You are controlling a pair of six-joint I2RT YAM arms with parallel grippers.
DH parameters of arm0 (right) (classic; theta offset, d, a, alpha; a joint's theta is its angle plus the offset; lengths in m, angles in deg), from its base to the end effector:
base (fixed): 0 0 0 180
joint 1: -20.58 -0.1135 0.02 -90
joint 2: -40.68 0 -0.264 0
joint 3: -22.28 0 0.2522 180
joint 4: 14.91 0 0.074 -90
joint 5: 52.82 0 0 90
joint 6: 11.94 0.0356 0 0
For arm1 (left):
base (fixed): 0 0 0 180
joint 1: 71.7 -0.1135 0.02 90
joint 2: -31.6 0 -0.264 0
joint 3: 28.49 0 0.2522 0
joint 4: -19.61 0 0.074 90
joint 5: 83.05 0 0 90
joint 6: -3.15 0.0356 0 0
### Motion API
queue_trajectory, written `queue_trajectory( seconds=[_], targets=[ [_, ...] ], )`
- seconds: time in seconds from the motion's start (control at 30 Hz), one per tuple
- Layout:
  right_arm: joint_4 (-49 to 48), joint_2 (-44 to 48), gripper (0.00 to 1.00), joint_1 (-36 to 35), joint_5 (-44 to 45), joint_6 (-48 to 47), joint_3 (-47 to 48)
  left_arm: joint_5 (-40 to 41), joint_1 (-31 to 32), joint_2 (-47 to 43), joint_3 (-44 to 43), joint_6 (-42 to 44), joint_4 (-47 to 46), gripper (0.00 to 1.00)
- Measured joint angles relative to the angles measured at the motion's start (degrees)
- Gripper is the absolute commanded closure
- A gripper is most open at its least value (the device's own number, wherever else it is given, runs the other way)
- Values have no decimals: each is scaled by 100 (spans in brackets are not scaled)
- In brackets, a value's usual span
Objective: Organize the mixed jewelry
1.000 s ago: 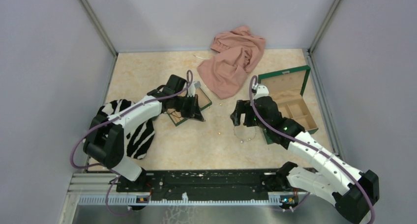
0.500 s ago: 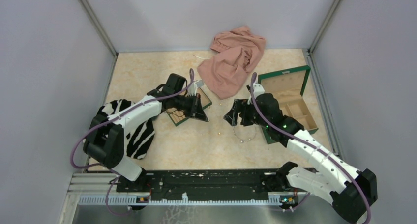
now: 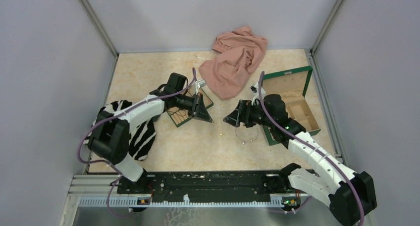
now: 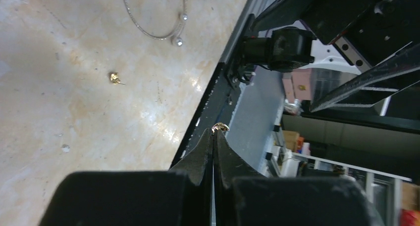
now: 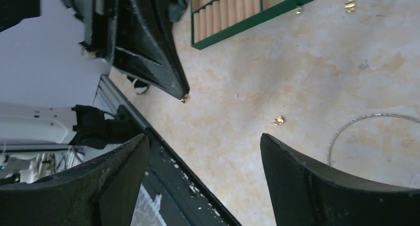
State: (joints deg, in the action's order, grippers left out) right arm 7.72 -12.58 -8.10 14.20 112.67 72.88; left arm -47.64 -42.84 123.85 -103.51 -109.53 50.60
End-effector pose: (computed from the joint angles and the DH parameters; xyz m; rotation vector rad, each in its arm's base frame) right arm 0.1780 0.1132 0.2677 -0.1642 2.1473 1.0795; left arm 0.2788 -0.1868 0.2320 0.6153 2.4259 -1.5486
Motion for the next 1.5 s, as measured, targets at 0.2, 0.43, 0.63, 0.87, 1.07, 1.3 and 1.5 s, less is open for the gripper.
queue_trajectory(
  seconds=[0.2, 0.43, 0.63, 0.87, 1.07, 1.3, 1.5],
  targets=[
    [-553, -57, 19, 0, -693, 184, -179, -1049, -101, 667, -107, -393, -157, 100],
    [-1163, -212, 19, 0, -1329, 317, -321, -1849, -98, 815, -129, -605, -232, 100],
    [-1552, -269, 19, 0, -1818, 310, -461, -2448, -101, 817, -155, -671, -317, 100],
    [-1869, -295, 19, 0, -2352, 299, -472, -2903, -98, 817, -155, -627, -332, 100],
    [-1958, -363, 19, 0, -2693, 229, -470, -3156, -98, 817, -271, -299, -72, 100],
    [-1460, -210, 19, 0, -2485, -157, -380, -3292, -98, 817, -841, 846, 1036, 100],
    [-1036, 446, 18, 0, -1891, -479, -166, -3390, -98, 1521, -2186, 4159, 4081, 100]
  ],
)
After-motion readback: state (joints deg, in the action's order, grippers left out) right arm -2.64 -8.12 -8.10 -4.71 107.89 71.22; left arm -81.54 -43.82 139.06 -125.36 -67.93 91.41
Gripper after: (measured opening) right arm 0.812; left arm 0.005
